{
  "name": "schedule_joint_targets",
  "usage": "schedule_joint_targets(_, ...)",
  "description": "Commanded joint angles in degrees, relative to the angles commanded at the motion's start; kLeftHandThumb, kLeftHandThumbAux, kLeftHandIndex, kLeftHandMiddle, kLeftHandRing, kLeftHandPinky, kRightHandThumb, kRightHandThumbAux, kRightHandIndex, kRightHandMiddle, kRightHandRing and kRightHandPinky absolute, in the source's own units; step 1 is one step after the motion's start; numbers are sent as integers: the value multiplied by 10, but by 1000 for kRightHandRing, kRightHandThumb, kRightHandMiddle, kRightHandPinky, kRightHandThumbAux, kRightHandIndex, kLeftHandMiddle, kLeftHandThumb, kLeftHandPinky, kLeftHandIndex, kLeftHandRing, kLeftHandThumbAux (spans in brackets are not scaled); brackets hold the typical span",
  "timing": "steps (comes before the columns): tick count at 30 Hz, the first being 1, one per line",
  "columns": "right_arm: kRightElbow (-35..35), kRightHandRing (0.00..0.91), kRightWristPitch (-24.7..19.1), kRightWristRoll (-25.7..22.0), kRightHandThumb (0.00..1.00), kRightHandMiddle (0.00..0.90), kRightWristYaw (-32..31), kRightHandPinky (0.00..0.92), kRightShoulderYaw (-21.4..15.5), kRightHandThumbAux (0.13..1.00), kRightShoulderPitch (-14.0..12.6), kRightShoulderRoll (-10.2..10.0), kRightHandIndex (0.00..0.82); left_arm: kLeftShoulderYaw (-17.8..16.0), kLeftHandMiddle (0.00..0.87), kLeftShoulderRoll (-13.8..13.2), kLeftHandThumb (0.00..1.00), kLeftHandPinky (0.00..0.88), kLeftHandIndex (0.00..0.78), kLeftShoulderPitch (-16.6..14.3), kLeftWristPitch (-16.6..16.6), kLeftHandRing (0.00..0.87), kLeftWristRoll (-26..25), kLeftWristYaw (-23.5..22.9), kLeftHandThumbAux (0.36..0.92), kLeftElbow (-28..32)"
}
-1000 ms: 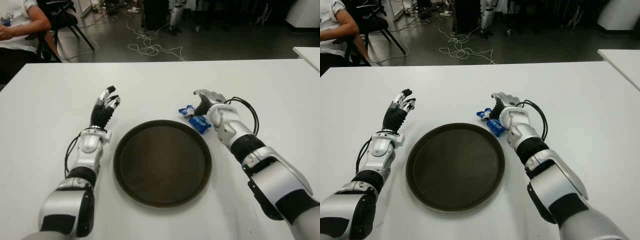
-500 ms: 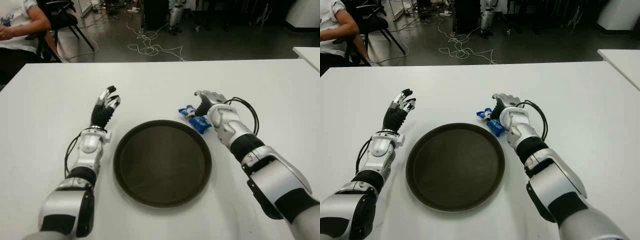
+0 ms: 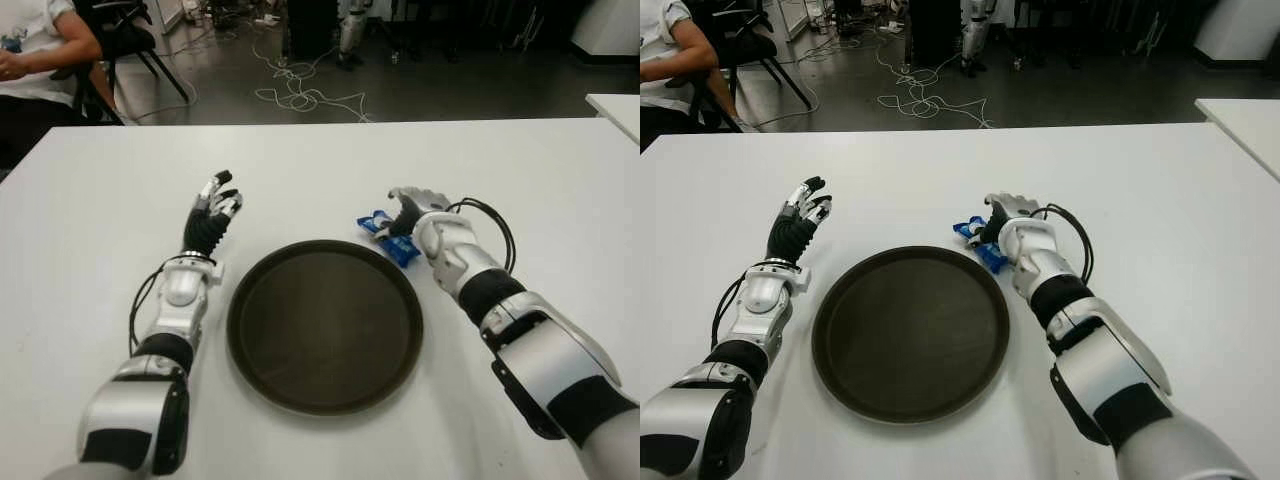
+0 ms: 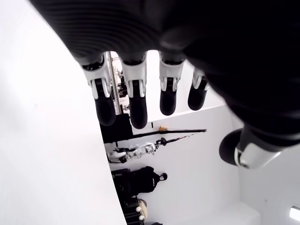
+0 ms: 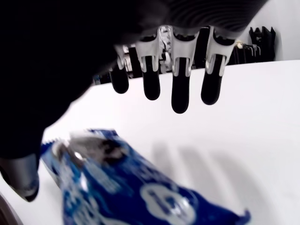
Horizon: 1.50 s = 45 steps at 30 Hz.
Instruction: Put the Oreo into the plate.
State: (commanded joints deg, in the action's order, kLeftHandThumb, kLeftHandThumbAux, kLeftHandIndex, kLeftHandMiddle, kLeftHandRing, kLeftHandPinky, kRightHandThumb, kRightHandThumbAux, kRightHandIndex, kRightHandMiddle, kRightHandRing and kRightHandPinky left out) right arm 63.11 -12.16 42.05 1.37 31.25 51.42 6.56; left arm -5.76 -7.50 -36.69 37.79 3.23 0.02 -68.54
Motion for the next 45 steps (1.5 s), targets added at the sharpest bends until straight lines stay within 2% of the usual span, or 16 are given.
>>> schedule_joint_targets(4,15,205,-5,7,0,175,4,244,16,561,-9,-17,173,-3,113,1,584,171,61,-1,-3,124,-4,-2,474,1)
schedule_joint_targets(8,15,206,-22,13,0,172,13,247,34,558,-30,-41,172,-4,116,0,590,175,61,-2,-5,127,-5,-4,472,-2)
schedule_joint_targets(15,40,189,-11,17,0,159,15,217,61,558,-44,-54,158,-2,114,2,607,166,61,-2,-3,124,-3,0,465,-1)
schedule_joint_targets(18,75,205,4,19,0,164,25,252,70,569,-47,-62,158,0,114,2,622,160,59,-2,-3,121,0,3,468,0)
schedule_joint_targets(22,100,232,19,21,0,185,22,286,75,579,-38,-63,172,2,113,1,615,157,57,-3,-4,118,3,7,470,0)
schedule_joint_targets(31,104,278,21,17,0,236,19,321,82,596,-31,-61,218,9,112,0,648,181,49,-2,-3,126,14,24,508,2)
schedule_joint_targets(40,98,302,23,16,0,264,35,350,81,604,-33,-54,245,9,112,2,627,176,58,-1,-3,128,10,26,489,3)
schedule_joint_targets(45,96,307,20,18,0,259,51,363,81,594,-33,-51,226,9,109,2,611,174,60,-1,-4,125,9,22,481,4)
